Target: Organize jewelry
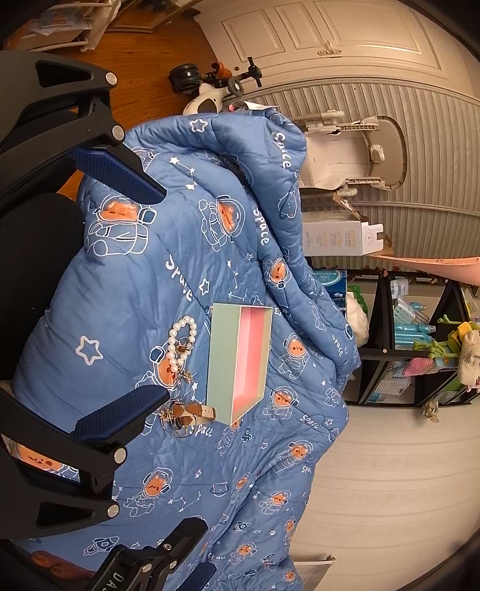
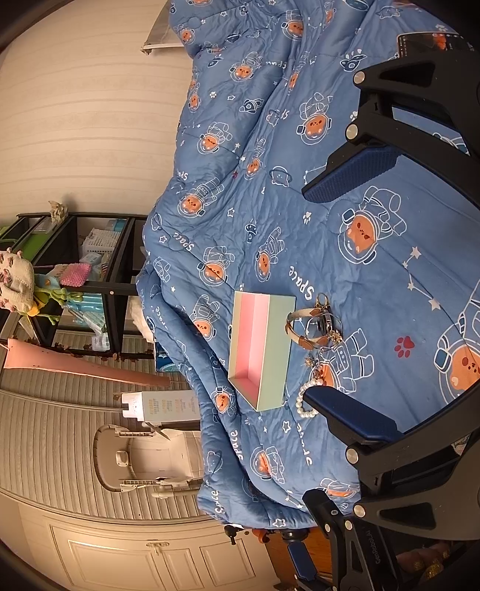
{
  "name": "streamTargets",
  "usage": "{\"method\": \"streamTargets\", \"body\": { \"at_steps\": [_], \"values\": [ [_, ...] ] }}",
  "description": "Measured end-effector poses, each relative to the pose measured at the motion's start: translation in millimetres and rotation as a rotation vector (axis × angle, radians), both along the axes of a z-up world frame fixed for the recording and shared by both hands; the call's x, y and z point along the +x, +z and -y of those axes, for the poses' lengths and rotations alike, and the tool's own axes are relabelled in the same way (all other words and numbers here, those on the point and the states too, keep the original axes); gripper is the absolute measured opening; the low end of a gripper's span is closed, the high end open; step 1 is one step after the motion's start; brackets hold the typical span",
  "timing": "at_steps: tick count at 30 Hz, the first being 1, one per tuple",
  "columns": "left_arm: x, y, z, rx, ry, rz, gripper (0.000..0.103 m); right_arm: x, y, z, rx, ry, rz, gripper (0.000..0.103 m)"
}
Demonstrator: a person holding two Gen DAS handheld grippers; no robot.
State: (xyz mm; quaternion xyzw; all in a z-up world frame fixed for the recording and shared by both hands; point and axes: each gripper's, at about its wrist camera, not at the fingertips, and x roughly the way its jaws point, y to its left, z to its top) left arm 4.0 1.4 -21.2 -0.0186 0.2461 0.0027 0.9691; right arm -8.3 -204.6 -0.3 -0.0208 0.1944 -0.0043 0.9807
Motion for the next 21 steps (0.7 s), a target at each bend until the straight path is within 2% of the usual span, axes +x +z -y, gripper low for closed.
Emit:
{"method": "streamTargets", "body": {
  "at_steps": [13, 17, 21],
  "values": [
    [8.2, 1.2, -1.5, -0.015, -0.009, -0.033, 0.096, 7.8, 0.4, 1.5, 0.025, 0.021, -0.031, 0.098],
    [15.1, -2.8, -4.4, -0.039, -0.025, -0.068, 0.096, 20.7, -5.6, 8.3, 0.091, 0.070, -0.092, 0.098],
    [26.2, -10.2, -8.2, -0.072, -0.045, -0.119, 0.096, 39.2, -14.3, 8.3, 0.114, 0.101, -0.180, 0.098]
  ]
}}
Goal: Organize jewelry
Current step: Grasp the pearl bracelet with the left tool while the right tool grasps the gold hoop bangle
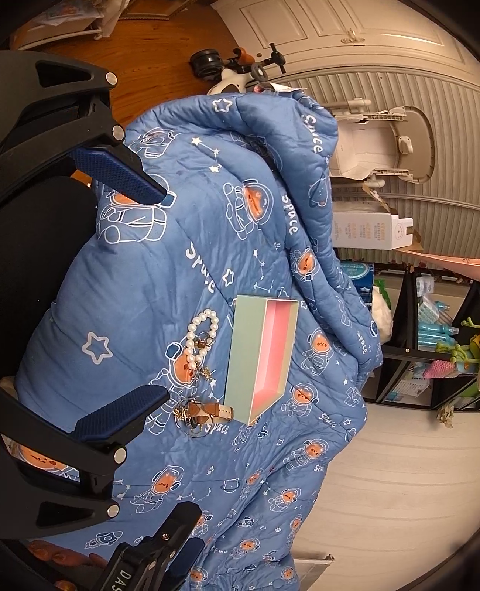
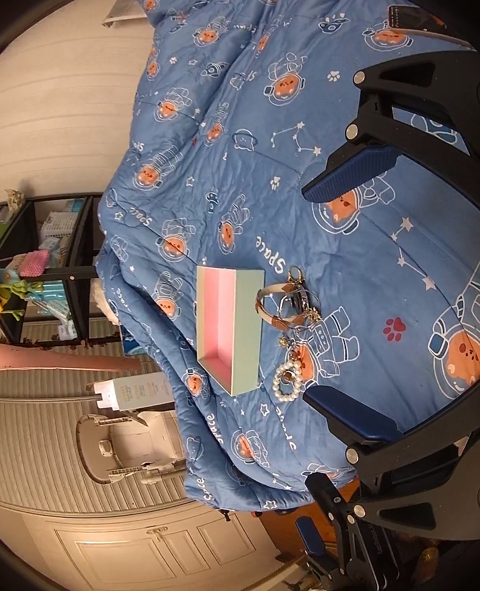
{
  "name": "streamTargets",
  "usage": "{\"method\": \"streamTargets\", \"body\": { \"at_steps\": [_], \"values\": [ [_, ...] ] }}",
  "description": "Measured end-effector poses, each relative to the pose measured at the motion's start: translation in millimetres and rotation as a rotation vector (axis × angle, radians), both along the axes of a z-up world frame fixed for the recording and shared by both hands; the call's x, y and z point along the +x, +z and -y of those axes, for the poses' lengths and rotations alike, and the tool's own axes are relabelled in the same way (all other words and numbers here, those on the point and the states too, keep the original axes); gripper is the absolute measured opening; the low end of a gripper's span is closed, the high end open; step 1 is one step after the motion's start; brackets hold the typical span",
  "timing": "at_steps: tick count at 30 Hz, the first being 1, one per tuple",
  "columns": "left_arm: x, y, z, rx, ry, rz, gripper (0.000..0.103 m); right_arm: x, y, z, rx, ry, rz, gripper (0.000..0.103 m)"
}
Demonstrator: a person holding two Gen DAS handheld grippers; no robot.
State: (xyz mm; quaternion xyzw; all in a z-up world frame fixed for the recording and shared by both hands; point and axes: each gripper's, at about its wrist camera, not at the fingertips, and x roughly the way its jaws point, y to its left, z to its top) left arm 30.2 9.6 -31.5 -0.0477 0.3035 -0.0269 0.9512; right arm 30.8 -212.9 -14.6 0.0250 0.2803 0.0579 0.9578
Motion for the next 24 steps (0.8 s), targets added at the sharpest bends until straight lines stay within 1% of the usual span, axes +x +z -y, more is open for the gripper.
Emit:
{"method": "streamTargets", "body": {
  "at_steps": [2, 6, 7, 9, 11, 12, 15, 16, 18, 19, 20, 21, 22, 24],
  "values": [
    [6.5, -3.5, -2.5, -0.016, -0.009, -0.022, 0.096, 11.8, -5.1, -0.3, 0.009, 0.014, -0.053, 0.098],
    [24.6, -13.6, -7.3, -0.074, -0.077, -0.098, 0.096, 39.7, -17.6, -0.2, 0.064, 0.102, -0.182, 0.098],
    [28.9, -16.9, -8.1, -0.082, -0.088, -0.118, 0.096, 46.3, -19.5, 0.8, 0.083, 0.124, -0.201, 0.096],
    [36.4, -23.4, -8.7, -0.091, -0.102, -0.148, 0.096, 59.5, -22.2, 2.7, 0.100, 0.163, -0.227, 0.090],
    [43.4, -28.4, -10.4, -0.103, -0.121, -0.173, 0.096, 73.4, -25.9, 2.9, 0.093, 0.206, -0.260, 0.074],
    [47.1, -30.2, -11.0, -0.105, -0.128, -0.183, 0.096, 80.2, -28.1, 3.3, 0.088, 0.221, -0.274, 0.069],
    [59.2, -32.3, -11.4, -0.097, -0.155, -0.195, 0.095, 97.2, -34.7, 6.8, 0.087, 0.250, -0.307, 0.061],
    [63.5, -32.1, -10.8, -0.092, -0.166, -0.193, 0.094, 101.6, -36.5, 7.8, 0.083, 0.257, -0.318, 0.060],
    [72.0, -31.8, -10.4, -0.088, -0.189, -0.194, 0.091, 109.2, -39.7, 7.0, 0.065, 0.279, -0.329, 0.052],
    [77.7, -31.8, -10.1, -0.093, -0.203, -0.201, 0.086, 112.3, -41.1, 5.6, 0.050, 0.288, -0.331, 0.050],
    [83.7, -32.8, -10.7, -0.103, -0.214, -0.210, 0.080, 115.0, -42.3, 4.2, 0.039, 0.298, -0.332, 0.047],
    [90.3, -34.0, -10.6, -0.111, -0.220, -0.220, 0.077, 117.7, -43.7, 3.9, 0.028, 0.307, -0.332, 0.042],
    [96.6, -35.2, -10.8, -0.119, -0.223, -0.230, 0.072, 120.4, -44.5, 3.1, 0.018, 0.313, -0.331, 0.039],
    [109.7, -36.5, -11.4, -0.136, -0.226, -0.246, 0.069, 125.3, -46.3, 2.0, 0.007, 0.322, -0.330, 0.033]
  ]
}}
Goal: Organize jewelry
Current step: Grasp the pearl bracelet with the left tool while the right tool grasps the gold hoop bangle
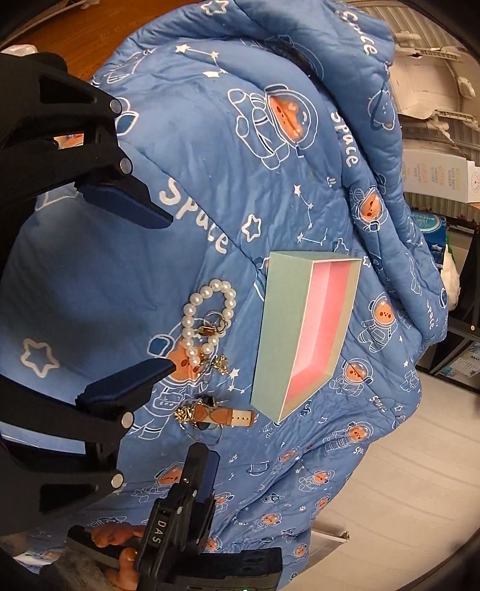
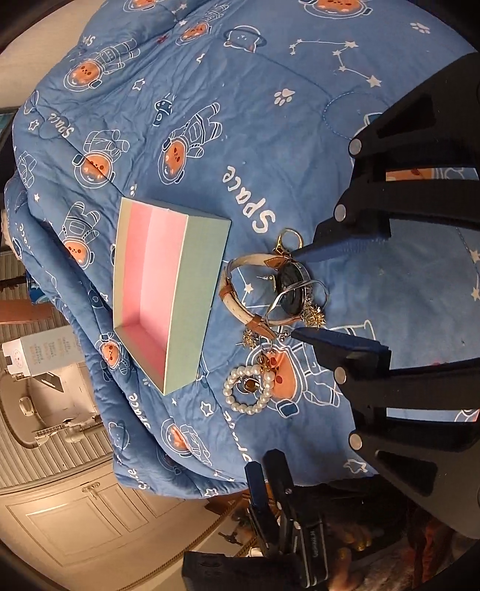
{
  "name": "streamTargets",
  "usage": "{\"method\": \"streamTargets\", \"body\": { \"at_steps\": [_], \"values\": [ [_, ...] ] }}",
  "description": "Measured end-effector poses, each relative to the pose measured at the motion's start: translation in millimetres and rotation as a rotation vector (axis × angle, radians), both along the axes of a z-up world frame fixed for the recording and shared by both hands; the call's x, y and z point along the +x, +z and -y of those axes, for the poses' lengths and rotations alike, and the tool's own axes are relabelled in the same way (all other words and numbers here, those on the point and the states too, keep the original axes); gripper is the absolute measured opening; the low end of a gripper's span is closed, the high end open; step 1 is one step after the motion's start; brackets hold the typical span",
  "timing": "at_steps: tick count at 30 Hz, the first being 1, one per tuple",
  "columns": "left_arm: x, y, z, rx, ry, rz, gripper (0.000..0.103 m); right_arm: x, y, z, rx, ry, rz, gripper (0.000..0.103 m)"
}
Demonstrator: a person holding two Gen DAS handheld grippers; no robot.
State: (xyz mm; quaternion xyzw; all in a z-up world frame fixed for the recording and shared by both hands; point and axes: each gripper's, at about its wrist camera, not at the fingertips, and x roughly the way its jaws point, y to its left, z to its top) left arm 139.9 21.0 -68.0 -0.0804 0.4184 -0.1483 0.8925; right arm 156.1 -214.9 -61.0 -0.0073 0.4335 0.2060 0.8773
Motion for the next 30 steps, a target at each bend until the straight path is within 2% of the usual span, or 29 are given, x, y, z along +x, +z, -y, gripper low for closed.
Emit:
{"method": "streamTargets", "body": {
  "at_steps": [3, 6, 12, 16, 21, 30],
  "values": [
    [20.5, -0.9, -1.5, -0.013, 0.006, -0.029, 0.062, 6.4, -2.1, -0.9, -0.007, 0.013, 0.002, 0.027],
    [41.5, -4.3, 1.8, -0.003, 0.004, -0.075, 0.051, 11.1, -3.9, -2.5, -0.017, 0.024, 0.001, 0.024],
    [62.9, -19.0, 15.6, 0.056, -0.029, -0.135, 0.034, 17.2, -9.9, -5.3, -0.030, 0.038, -0.011, 0.015],
    [66.5, -21.5, 21.9, 0.066, -0.039, -0.139, 0.015, 17.8, -12.1, -6.3, -0.031, 0.042, -0.018, 0.009],
    [64.9, -21.5, 26.4, 0.062, -0.041, -0.134, 0.013, 15.4, -10.7, -7.9, -0.034, 0.054, -0.021, 0.005],
    [52.4, -4.2, 29.7, -0.001, -0.068, -0.111, 0.009, 9.4, -0.5, -12.7, -0.029, 0.077, -0.037, 0.003]
  ]
}}
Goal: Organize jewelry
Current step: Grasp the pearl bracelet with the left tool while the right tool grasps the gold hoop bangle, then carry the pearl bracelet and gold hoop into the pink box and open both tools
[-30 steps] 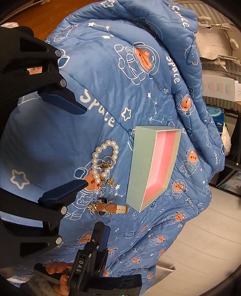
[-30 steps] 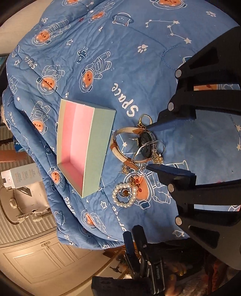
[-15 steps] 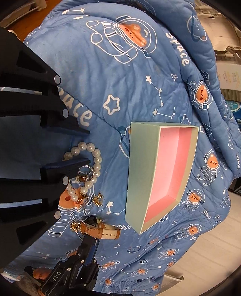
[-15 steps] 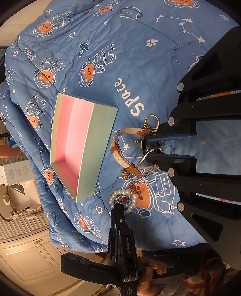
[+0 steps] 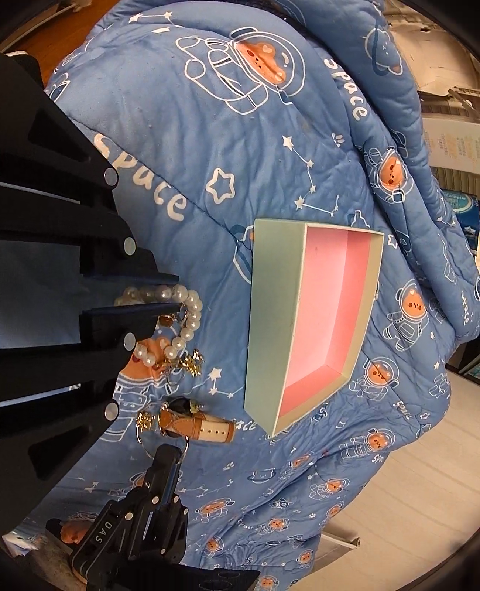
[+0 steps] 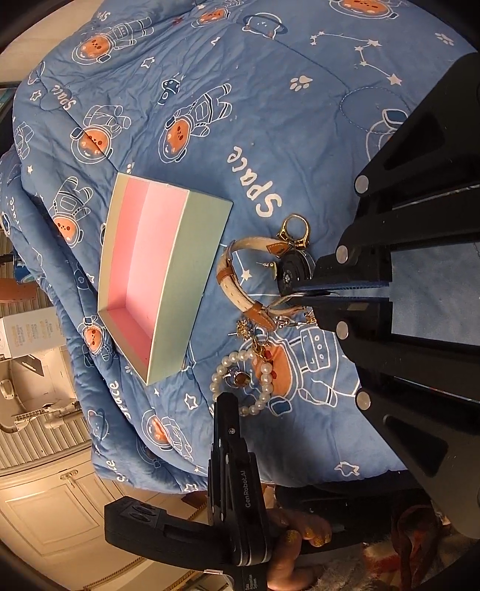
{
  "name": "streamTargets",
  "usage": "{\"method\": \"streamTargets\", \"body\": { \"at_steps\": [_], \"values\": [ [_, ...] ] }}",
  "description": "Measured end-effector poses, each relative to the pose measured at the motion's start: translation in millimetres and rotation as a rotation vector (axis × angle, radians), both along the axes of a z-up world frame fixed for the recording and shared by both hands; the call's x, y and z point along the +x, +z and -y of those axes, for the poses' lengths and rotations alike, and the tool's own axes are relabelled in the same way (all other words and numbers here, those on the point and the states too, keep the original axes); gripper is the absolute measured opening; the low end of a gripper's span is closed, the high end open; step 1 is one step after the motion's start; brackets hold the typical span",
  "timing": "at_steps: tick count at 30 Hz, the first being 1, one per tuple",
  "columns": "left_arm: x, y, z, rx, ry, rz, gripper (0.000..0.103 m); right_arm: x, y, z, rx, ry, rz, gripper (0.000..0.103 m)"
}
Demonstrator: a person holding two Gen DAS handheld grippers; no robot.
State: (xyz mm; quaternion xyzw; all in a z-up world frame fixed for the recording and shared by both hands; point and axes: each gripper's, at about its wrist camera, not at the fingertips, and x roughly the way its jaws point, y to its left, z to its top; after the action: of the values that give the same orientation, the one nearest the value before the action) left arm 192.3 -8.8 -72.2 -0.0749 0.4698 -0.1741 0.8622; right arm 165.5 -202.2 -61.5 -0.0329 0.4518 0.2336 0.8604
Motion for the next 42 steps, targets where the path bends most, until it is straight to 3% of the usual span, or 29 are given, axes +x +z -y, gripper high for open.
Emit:
{"method": "streamTargets", "body": {
  "at_steps": [11, 26, 31, 42],
  "values": [
    [-26.3, 42.4, 17.1, -0.033, -0.097, 0.080, 0.009, -14.6, 31.1, -5.6, 0.044, 0.059, -0.007, 0.003],
    [-30.4, 96.3, 22.9, -0.017, -0.155, 0.197, 0.009, -16.2, 96.6, -23.3, 0.066, 0.140, 0.108, 0.003],
    [-14.4, 106.4, 22.7, 0.013, -0.151, 0.226, 0.009, 4.9, 107.0, -19.0, 0.051, 0.118, 0.147, 0.003],
    [62.6, 112.4, 30.3, 0.040, -0.118, 0.215, 0.009, 109.5, 93.3, -5.0, 0.079, -0.023, 0.065, 0.003]
  ]
}}
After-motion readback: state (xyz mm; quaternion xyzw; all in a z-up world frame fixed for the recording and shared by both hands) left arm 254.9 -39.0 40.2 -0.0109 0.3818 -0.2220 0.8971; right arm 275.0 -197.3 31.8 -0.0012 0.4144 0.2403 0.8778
